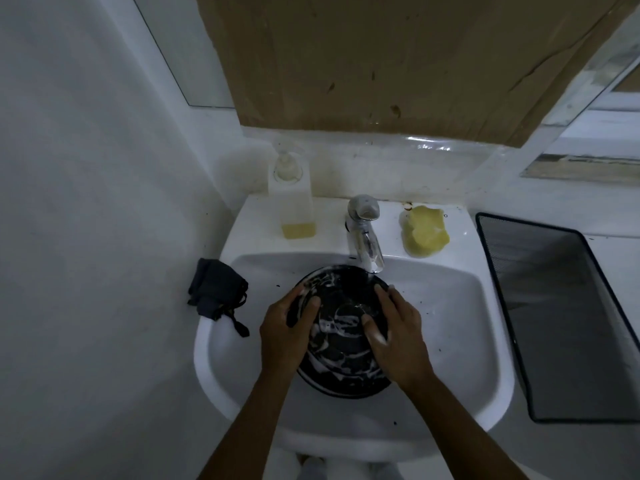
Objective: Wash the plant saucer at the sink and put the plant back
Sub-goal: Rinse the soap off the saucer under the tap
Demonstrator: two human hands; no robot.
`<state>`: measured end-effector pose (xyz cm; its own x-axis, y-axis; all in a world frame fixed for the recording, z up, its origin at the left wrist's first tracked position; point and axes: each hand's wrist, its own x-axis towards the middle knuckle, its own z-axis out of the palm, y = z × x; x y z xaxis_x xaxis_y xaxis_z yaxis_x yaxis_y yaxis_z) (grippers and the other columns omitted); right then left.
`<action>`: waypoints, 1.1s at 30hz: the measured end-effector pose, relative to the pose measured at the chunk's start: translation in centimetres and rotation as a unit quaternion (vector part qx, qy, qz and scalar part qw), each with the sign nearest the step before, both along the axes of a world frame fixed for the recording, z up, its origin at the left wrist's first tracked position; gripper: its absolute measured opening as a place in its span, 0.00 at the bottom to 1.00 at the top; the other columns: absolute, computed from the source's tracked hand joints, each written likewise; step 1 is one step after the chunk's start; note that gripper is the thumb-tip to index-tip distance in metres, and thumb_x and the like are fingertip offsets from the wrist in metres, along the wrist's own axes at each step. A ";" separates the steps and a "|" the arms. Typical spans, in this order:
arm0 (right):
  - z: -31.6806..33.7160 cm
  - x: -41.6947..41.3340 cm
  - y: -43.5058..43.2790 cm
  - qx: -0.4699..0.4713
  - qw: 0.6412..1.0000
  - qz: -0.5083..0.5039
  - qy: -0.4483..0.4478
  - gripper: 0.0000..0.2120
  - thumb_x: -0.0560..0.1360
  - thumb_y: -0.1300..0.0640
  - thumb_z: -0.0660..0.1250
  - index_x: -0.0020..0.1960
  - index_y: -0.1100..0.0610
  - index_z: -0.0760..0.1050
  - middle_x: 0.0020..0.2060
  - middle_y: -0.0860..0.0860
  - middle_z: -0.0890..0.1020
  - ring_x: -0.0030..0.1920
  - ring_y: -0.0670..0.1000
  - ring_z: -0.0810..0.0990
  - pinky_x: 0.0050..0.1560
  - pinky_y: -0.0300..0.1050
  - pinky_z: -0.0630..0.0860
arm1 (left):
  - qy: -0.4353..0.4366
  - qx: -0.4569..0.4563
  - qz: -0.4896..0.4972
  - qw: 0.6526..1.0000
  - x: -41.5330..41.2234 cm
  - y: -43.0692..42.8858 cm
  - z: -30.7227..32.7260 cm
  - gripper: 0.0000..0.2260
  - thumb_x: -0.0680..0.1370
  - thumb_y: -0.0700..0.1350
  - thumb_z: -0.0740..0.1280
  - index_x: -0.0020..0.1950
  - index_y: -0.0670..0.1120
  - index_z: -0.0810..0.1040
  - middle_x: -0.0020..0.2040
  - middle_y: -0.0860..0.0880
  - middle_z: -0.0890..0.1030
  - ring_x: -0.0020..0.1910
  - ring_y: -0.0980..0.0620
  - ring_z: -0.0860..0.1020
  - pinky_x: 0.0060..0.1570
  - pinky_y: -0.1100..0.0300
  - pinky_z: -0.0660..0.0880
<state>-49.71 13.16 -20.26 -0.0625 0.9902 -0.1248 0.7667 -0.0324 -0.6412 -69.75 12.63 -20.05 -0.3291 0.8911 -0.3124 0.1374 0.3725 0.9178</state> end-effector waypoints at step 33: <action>-1.8 -2.2 11.1 -0.288 0.935 -0.070 0.196 0.15 0.80 0.47 0.60 0.56 0.57 0.75 0.50 0.59 0.81 0.50 0.57 0.79 0.56 0.56 0.77 | 0.017 0.092 -0.046 0.994 -1.5 2.2 1.9 0.10 0.75 0.60 0.65 0.53 0.61 0.82 0.50 0.68 0.83 0.53 0.66 0.80 0.52 0.73 0.74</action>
<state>-51.94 24.30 -22.05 -0.0907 0.7681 -0.6339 0.4391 -0.5405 -0.7177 -71.26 14.84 -18.12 -0.2502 0.9594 -0.1305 0.1950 0.1820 0.9638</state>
